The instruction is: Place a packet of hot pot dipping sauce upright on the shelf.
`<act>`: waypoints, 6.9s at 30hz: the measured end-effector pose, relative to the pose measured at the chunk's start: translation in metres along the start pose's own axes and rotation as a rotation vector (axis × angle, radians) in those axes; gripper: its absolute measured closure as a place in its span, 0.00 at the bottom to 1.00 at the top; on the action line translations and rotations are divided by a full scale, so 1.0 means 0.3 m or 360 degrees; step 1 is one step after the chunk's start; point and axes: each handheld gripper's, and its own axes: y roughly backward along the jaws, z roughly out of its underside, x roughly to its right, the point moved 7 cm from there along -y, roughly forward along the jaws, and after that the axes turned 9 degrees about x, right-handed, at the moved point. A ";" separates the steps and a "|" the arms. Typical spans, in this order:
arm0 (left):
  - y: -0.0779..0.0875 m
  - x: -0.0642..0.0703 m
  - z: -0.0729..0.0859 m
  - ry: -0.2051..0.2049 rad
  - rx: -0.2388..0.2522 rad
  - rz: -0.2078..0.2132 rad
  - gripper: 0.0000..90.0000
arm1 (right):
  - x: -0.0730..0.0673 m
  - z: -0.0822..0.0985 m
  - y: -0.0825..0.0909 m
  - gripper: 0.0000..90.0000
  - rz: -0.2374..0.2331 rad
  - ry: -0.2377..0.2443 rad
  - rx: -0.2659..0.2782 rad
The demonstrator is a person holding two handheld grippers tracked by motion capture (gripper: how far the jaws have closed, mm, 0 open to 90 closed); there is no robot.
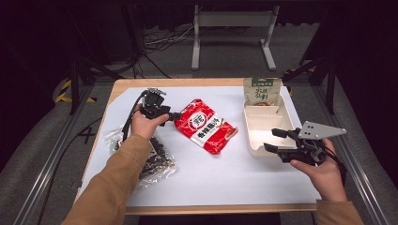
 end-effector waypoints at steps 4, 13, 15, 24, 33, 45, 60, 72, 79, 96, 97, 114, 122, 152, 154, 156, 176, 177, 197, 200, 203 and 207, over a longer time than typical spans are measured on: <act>-0.030 -0.023 0.012 0.0034 -0.0019 -0.0026 0.34 | -0.002 0.002 0.006 0.42 0.0006 -0.0002 0.0000; -0.089 -0.063 0.049 0.0129 -0.0121 -0.0042 0.32 | 0.003 0.016 0.009 0.43 0.0022 -0.0014 -0.0029; -0.101 -0.064 0.056 0.0155 -0.0137 -0.0041 0.31 | 0.005 0.020 0.009 0.43 0.0023 -0.0025 -0.0032; -0.130 -0.051 0.071 0.0137 -0.0211 -0.0007 0.31 | 0.009 0.024 0.009 0.43 0.0020 -0.0026 -0.0024; -0.149 -0.038 0.085 0.0156 -0.0253 0.0052 0.32 | 0.010 0.035 0.003 0.43 0.0003 -0.0037 -0.0031; -0.142 0.015 0.064 0.0134 -0.0199 0.0157 0.37 | 0.013 0.043 -0.002 0.43 -0.0007 -0.0047 -0.0035; -0.182 0.063 0.076 0.0110 -0.0227 0.0222 0.57 | 0.005 0.054 -0.015 0.44 -0.0040 -0.0061 -0.0059; -0.181 0.058 0.081 0.0042 -0.0247 0.0177 0.99 | 0.005 0.055 -0.012 0.47 -0.0044 -0.0082 -0.0059; -0.165 0.069 0.068 0.0004 -0.0220 0.0180 0.99 | 0.006 0.052 -0.010 0.47 -0.0040 -0.0084 -0.0048; -0.047 0.169 -0.024 -0.0145 -0.0088 0.0243 0.99 | 0.006 0.043 -0.007 0.46 -0.0029 -0.0073 -0.0031; -0.036 0.185 -0.031 -0.0161 -0.0078 0.0249 0.99 | 0.007 0.042 -0.006 0.45 -0.0026 -0.0070 -0.0031; 0.068 0.391 -0.103 -0.0433 0.0003 0.0341 0.99 | -0.011 0.032 -0.009 0.42 -0.0069 -0.0038 -0.0050; 0.128 0.453 -0.127 -0.0584 -0.0011 0.0339 0.99 | -0.021 0.026 -0.012 0.42 -0.0085 -0.0039 -0.0045; 0.288 0.682 -0.083 -0.1095 -0.0166 0.0616 0.99 | -0.094 0.010 -0.098 0.38 -0.0161 0.0013 -0.0060; 0.289 0.695 -0.079 -0.1114 -0.0167 0.0647 0.99 | -0.107 0.012 -0.107 0.38 -0.0190 0.0016 -0.0068; 0.292 0.709 -0.076 -0.1127 -0.0167 0.0672 0.99 | -0.119 0.014 -0.114 0.39 -0.0218 0.0018 -0.0073; 0.310 0.782 -0.065 -0.1209 -0.0135 0.0731 0.99 | -0.204 0.010 -0.144 0.92 -0.0527 0.0235 -0.0108; 0.311 0.782 -0.067 -0.1211 -0.0126 0.0733 0.99 | -0.206 0.009 -0.142 0.94 -0.0547 0.0234 -0.0109; 0.321 0.749 -0.078 -0.1139 -0.0036 0.0733 0.95 | -0.220 -0.012 -0.135 0.97 -0.0599 0.0163 -0.0130; 0.318 0.738 -0.077 -0.1114 -0.0008 0.0724 0.78 | -0.219 -0.024 -0.130 0.97 -0.0604 0.0131 -0.0117; 0.313 0.722 -0.073 -0.1067 0.0017 0.0716 0.69 | -0.215 -0.042 -0.117 0.97 -0.0600 0.0108 -0.0095; 0.312 0.697 -0.064 -0.1021 0.0056 0.0680 0.54 | -0.209 -0.058 -0.105 0.97 -0.0582 0.0112 -0.0087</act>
